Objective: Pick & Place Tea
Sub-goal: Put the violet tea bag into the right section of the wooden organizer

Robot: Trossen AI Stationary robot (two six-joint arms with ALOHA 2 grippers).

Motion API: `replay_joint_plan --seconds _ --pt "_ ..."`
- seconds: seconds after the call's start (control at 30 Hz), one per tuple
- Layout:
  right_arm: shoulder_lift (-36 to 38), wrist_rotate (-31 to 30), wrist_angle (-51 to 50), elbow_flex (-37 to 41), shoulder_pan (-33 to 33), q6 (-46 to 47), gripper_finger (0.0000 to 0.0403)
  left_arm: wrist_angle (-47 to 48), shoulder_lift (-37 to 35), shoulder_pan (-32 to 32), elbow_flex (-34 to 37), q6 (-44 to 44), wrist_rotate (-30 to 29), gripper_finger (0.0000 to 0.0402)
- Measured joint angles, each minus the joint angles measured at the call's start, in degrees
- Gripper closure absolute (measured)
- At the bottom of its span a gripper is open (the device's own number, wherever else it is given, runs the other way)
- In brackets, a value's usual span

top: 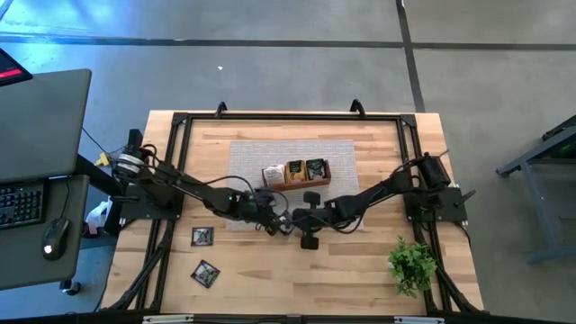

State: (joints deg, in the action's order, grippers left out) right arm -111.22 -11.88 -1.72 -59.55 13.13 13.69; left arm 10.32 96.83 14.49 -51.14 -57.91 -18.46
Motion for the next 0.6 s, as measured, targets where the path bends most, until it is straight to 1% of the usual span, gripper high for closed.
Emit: replay_joint_plan --seconds 0.1,0.2,0.3,0.47,0.6 --pt "0.2 1.9 2.9 2.3 -0.9 1.4 0.0401 -2.7 3.3 -0.6 0.1 -0.7 2.4 0.0262" --pt "0.3 1.5 5.4 4.5 -1.3 1.4 0.04 -7.1 3.8 -1.1 -0.1 -0.8 4.9 0.0262" --pt "0.3 1.7 7.4 5.7 -1.6 1.2 0.0401 -8.2 3.9 -1.5 0.0 -0.9 8.1 0.0262" --pt "0.3 2.4 10.2 6.8 -1.7 0.2 0.0402 -10.2 3.9 -2.6 0.0 -1.1 11.8 0.0262" --pt "0.2 2.3 10.3 6.9 -1.7 0.0 0.0402 -9.7 3.9 -3.8 0.0 -1.3 17.2 0.0262"
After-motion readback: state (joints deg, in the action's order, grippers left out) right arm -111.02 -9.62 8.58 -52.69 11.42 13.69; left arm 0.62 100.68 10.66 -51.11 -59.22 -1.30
